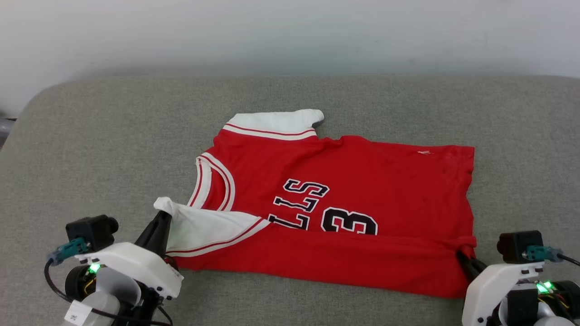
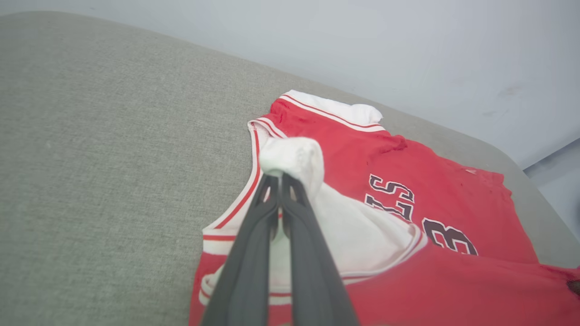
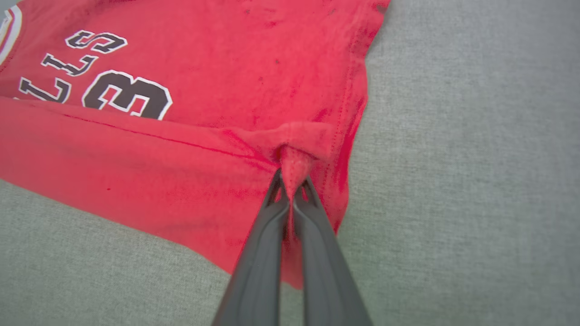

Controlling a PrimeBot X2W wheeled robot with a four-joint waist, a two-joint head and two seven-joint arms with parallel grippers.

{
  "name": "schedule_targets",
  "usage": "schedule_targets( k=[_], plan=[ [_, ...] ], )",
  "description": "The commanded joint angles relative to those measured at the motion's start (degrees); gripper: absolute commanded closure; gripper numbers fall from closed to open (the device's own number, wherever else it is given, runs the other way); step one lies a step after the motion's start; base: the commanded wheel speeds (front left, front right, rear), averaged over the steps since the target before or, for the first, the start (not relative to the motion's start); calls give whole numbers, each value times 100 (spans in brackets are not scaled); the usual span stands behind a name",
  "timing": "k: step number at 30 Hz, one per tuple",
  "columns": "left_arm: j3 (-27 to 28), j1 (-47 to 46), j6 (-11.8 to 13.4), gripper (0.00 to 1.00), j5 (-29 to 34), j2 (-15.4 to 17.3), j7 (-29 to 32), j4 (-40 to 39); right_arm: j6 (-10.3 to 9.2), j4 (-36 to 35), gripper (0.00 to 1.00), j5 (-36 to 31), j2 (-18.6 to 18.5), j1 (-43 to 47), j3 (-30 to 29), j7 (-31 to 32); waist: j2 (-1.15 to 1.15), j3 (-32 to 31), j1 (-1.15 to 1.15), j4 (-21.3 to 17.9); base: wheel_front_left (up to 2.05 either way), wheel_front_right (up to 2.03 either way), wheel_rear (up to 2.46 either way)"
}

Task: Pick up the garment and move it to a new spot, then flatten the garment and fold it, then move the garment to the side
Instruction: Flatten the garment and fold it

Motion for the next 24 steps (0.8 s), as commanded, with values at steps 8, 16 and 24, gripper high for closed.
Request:
schedule_targets(
  k=[8,16,24],
  plan=[
    [-224,-854,-623,100,-117,-506,105,1388,-6,775,100,74,24,-603,239,-328,0,498,-1,-48,0,0,0],
    [-354,-1215,-989,0,-209,-775,212,2327,-6,1073,0,268,31,-795,425,-1058,0,509,-1,-67,0,0,0],
    [-337,-1204,-978,0,-129,-630,149,2564,-5,874,0,184,190,-599,211,-2297,0,189,-1,-76,0,0,0]
  ],
)
